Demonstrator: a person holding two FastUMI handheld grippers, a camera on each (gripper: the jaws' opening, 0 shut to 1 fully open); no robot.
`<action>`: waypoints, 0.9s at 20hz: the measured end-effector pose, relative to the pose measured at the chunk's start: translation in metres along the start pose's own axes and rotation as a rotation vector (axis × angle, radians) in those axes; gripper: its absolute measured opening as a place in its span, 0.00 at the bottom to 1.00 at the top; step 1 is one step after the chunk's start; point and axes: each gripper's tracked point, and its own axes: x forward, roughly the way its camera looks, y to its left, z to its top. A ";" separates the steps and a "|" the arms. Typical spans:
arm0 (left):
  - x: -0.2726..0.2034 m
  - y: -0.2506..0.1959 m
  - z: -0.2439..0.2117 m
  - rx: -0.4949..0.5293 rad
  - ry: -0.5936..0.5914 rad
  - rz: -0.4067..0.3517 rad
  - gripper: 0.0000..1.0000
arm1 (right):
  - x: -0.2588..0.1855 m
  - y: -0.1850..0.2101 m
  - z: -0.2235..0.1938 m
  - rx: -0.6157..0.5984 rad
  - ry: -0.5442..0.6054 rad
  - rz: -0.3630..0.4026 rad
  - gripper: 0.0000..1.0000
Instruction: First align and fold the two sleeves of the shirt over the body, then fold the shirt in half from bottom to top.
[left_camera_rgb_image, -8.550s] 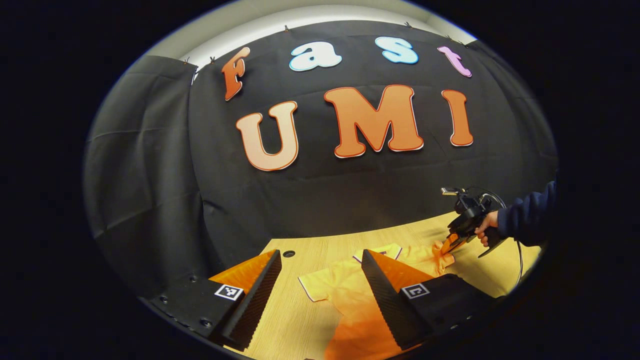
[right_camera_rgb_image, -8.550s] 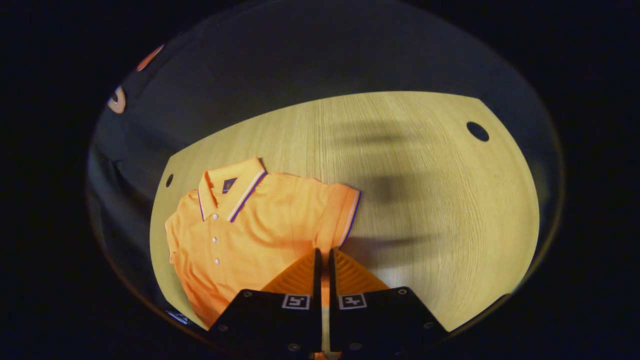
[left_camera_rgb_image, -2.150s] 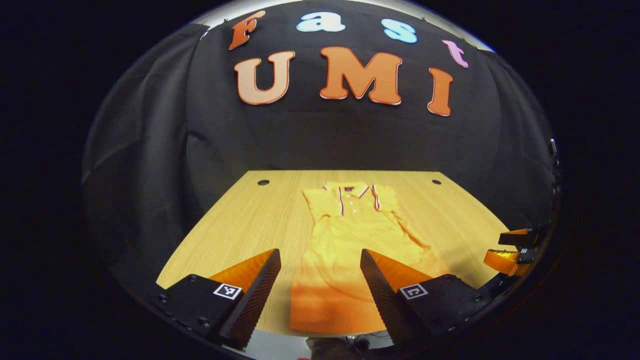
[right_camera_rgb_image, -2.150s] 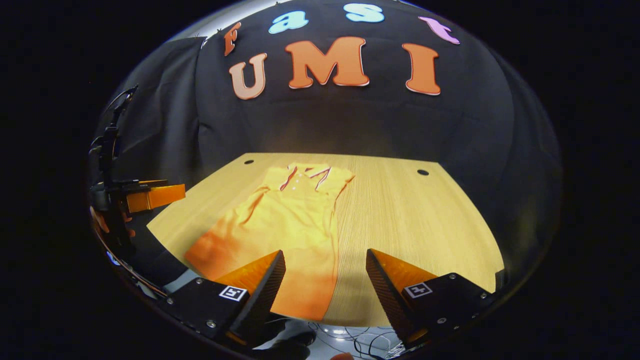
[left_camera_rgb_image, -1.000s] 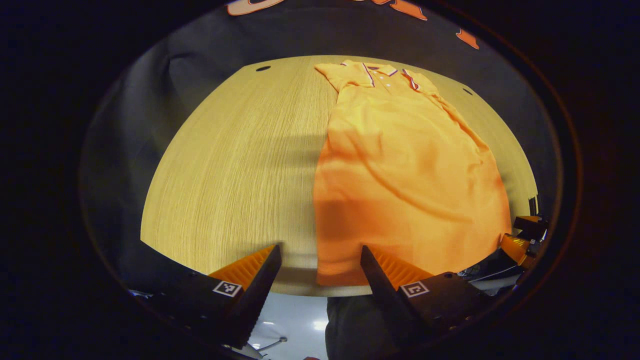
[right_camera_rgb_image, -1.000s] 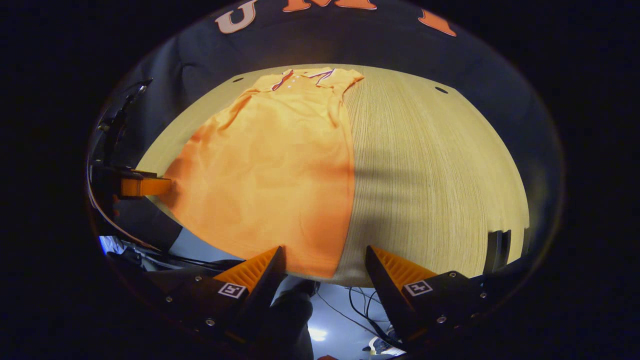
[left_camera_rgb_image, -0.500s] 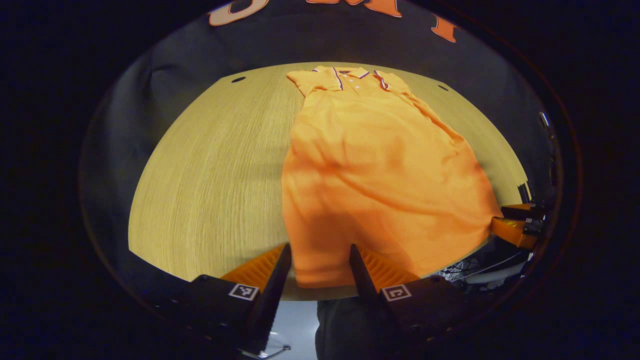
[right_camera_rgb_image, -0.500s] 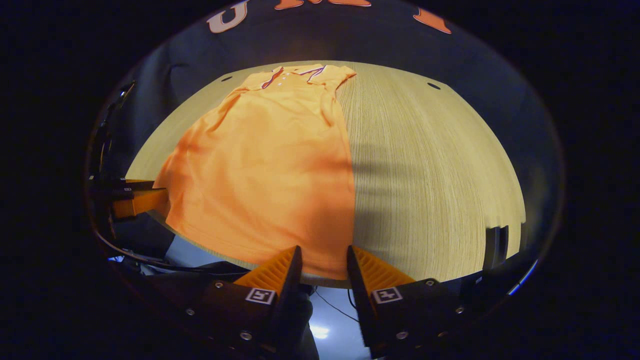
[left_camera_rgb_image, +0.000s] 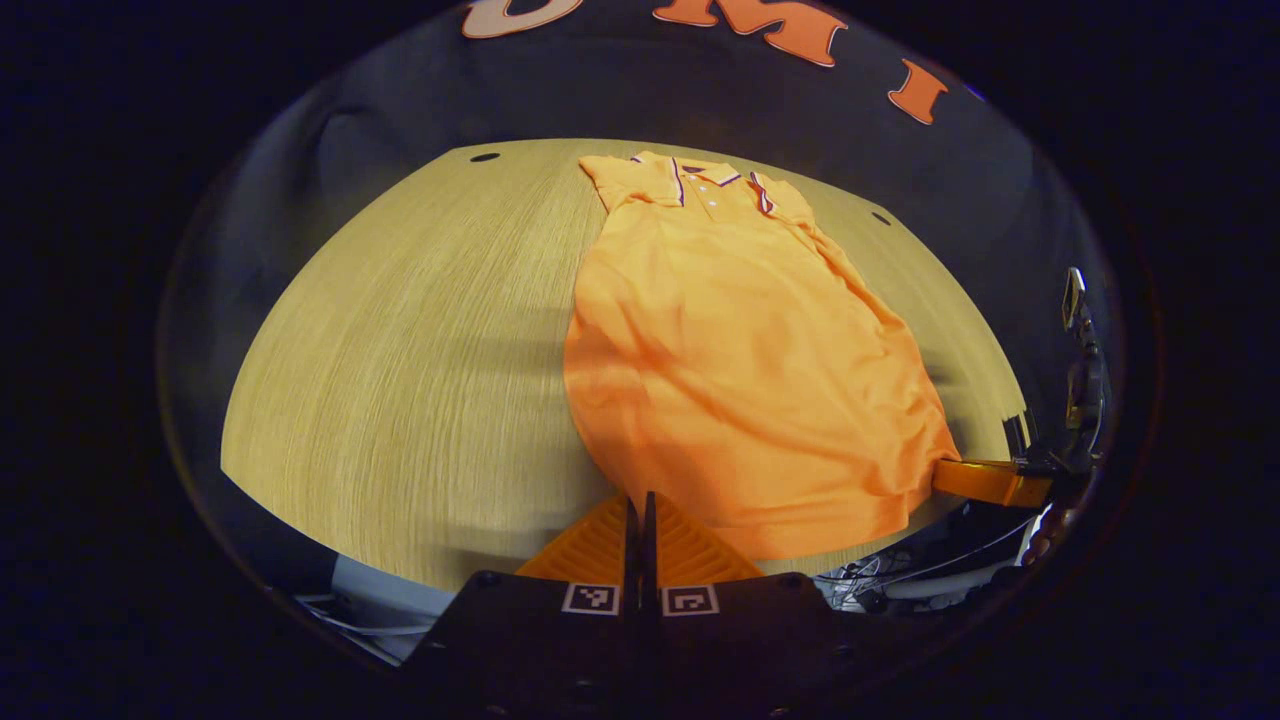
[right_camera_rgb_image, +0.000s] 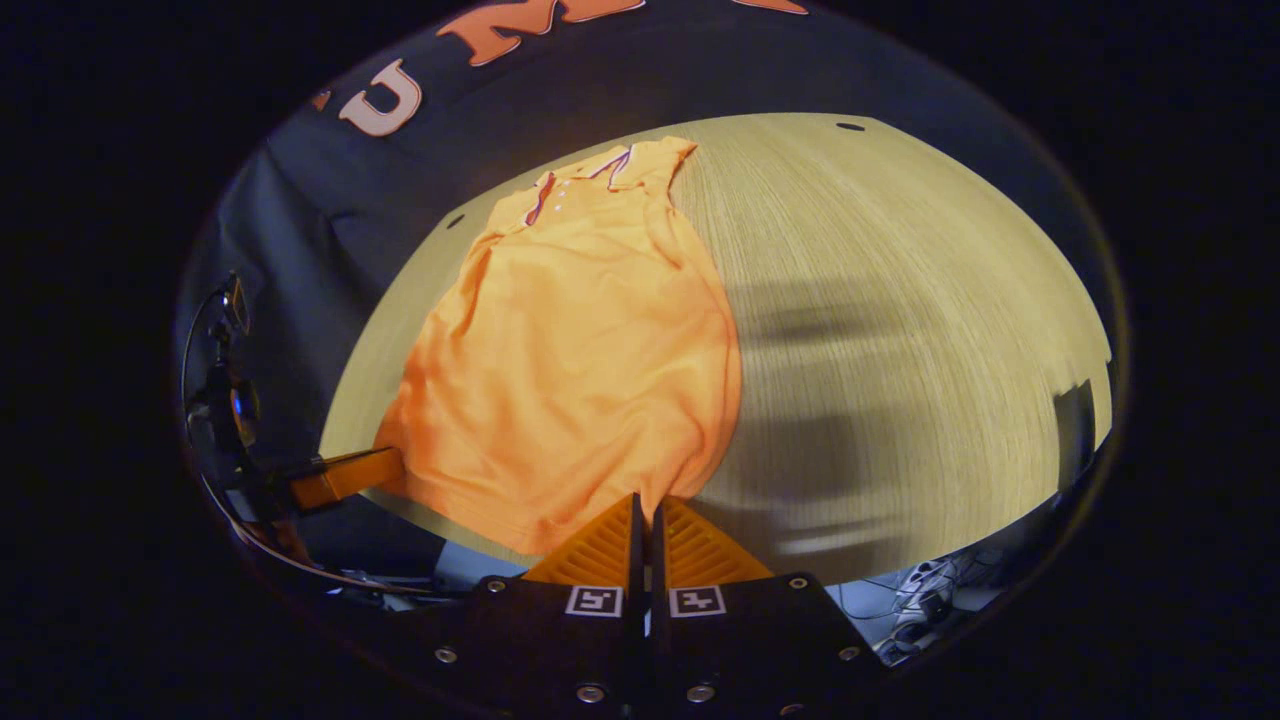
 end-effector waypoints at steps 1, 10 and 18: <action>-0.003 0.000 0.010 0.005 -0.029 0.000 0.01 | 0.001 0.002 0.011 -0.006 -0.037 0.012 0.03; -0.022 -0.012 0.071 -0.055 -0.161 -0.066 0.01 | -0.014 0.041 0.066 0.203 -0.158 0.252 0.03; -0.028 -0.017 0.133 -0.032 -0.262 -0.092 0.01 | -0.030 0.055 0.120 0.231 -0.264 0.327 0.02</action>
